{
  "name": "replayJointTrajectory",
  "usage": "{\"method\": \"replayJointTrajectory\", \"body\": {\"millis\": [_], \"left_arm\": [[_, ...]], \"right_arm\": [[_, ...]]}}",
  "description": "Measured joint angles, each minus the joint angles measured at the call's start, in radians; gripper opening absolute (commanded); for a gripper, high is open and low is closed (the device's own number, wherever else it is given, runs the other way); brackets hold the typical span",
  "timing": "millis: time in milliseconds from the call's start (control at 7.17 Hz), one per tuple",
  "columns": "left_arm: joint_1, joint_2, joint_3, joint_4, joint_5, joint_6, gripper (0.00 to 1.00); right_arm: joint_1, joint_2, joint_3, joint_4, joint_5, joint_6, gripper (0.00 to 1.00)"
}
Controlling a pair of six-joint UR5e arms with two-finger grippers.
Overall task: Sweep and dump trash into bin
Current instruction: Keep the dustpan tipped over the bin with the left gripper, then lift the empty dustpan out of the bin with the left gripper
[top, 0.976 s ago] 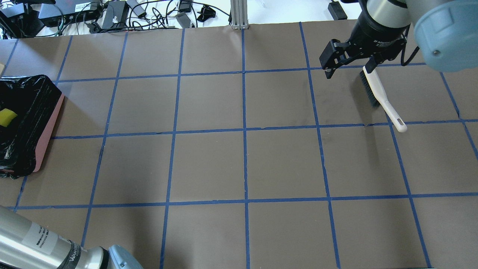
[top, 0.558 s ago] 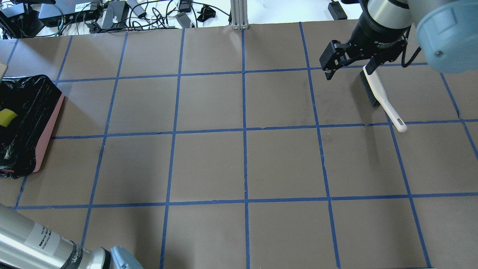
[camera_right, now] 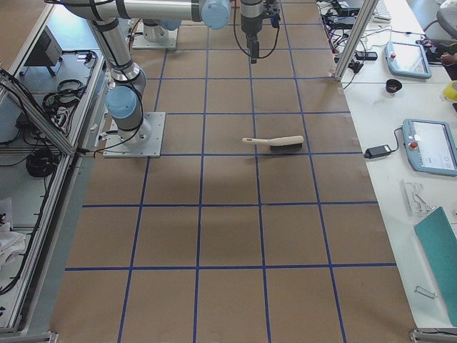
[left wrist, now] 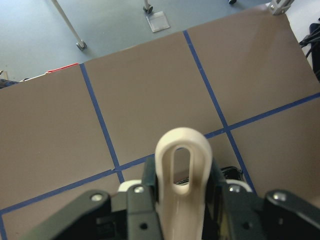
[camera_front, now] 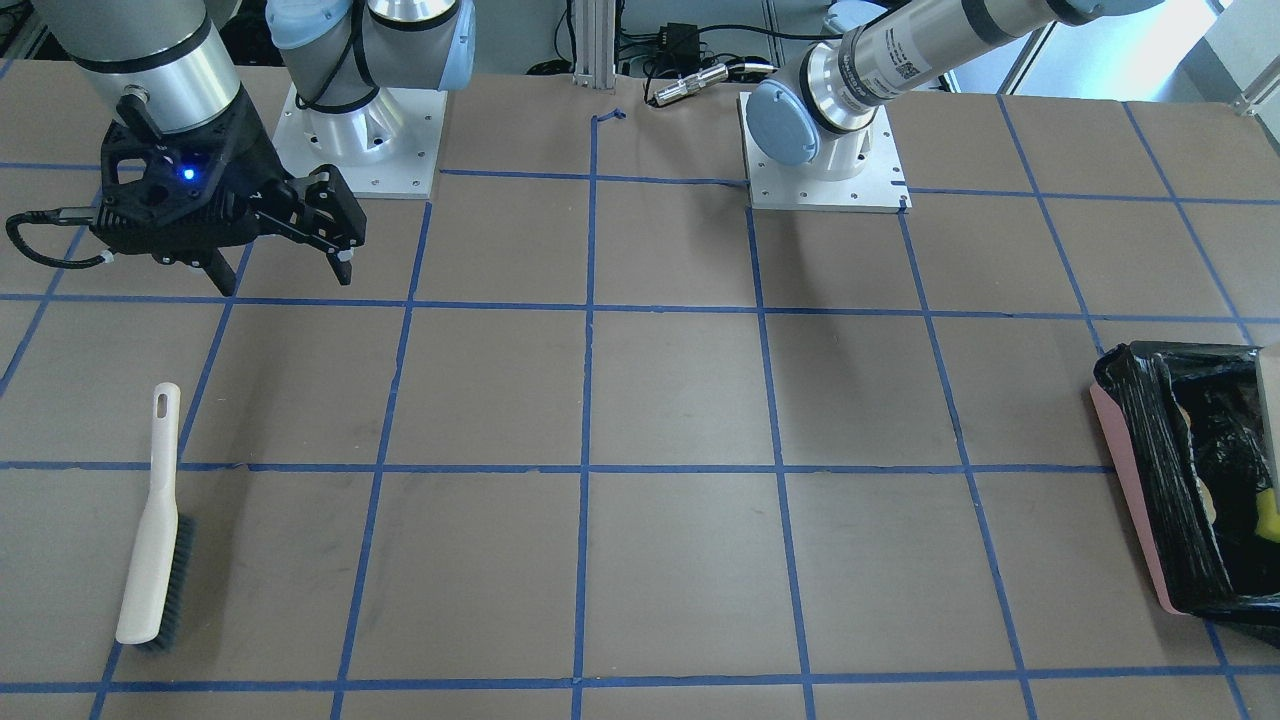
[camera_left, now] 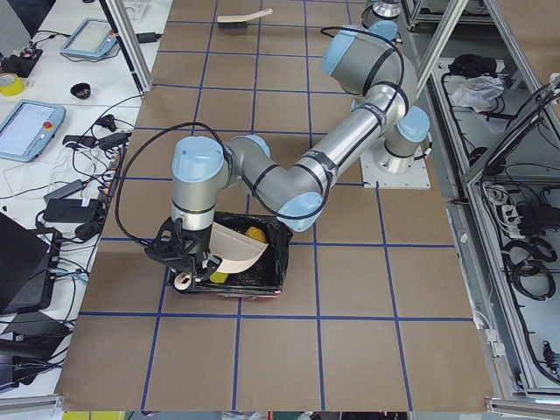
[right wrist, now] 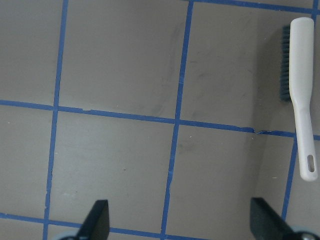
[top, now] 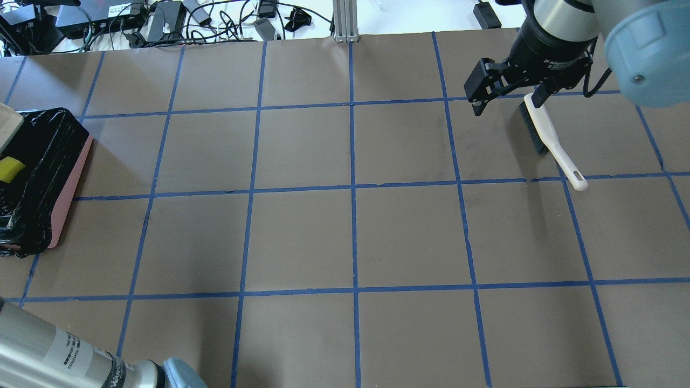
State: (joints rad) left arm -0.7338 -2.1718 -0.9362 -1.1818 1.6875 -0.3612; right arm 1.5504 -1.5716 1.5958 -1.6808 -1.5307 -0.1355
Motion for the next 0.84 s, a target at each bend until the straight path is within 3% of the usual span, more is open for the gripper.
{"method": "replayJointTrajectory", "body": {"millis": [418, 837], "left_arm": [[-0.078, 0.038, -0.009, -0.202, 0.110, -0.014, 0.00], [-0.174, 0.066, -0.009, -0.358, 0.114, -0.036, 0.00]], "right_arm": [[0.000, -0.001, 0.002, 0.022, 0.000, 0.000, 1.00], [0.000, -0.001, 0.002, 0.024, 0.000, 0.000, 1.00]]}}
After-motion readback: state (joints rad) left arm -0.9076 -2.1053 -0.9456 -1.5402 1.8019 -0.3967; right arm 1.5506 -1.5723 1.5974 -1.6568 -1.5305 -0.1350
